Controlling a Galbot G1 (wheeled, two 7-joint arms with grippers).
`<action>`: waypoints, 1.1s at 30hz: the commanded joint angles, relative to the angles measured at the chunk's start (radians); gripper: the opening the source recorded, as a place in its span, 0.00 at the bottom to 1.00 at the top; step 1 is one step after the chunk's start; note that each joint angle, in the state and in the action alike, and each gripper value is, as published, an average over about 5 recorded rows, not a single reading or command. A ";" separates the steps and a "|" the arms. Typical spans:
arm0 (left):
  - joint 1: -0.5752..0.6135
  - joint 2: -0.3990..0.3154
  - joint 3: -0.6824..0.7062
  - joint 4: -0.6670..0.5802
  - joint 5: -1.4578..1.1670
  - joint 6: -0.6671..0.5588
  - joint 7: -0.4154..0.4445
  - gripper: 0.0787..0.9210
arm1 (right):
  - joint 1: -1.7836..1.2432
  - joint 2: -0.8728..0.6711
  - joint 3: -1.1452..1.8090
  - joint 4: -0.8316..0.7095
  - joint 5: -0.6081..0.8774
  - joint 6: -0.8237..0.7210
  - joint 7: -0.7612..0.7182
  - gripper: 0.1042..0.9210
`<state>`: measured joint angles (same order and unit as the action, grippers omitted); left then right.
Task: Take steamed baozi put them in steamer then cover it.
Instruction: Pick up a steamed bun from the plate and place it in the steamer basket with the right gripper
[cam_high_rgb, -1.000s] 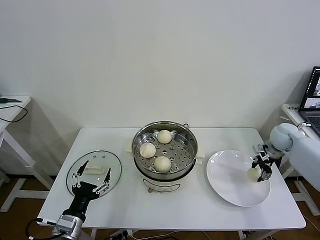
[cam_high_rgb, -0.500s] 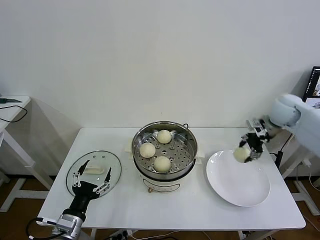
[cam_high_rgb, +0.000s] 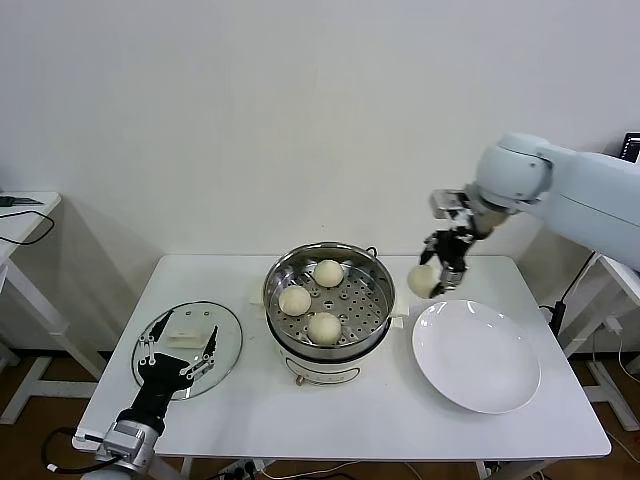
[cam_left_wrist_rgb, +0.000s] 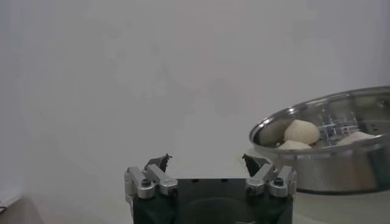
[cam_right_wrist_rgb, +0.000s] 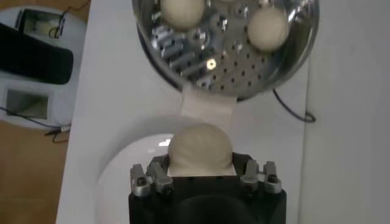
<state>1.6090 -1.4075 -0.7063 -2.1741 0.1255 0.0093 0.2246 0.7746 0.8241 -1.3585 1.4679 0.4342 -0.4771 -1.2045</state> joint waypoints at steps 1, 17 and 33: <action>-0.009 0.004 -0.009 0.008 -0.009 0.001 0.002 0.88 | 0.007 0.269 -0.034 -0.132 0.076 -0.071 0.029 0.71; -0.015 0.006 -0.023 0.019 -0.013 0.005 0.004 0.88 | -0.192 0.394 0.002 -0.308 -0.066 -0.033 0.004 0.72; -0.016 0.007 -0.022 0.020 -0.016 0.005 0.005 0.88 | -0.266 0.388 0.024 -0.351 -0.120 -0.028 0.001 0.72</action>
<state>1.5909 -1.4004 -0.7252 -2.1530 0.1101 0.0153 0.2289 0.5534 1.1918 -1.3442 1.1551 0.3399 -0.5051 -1.2032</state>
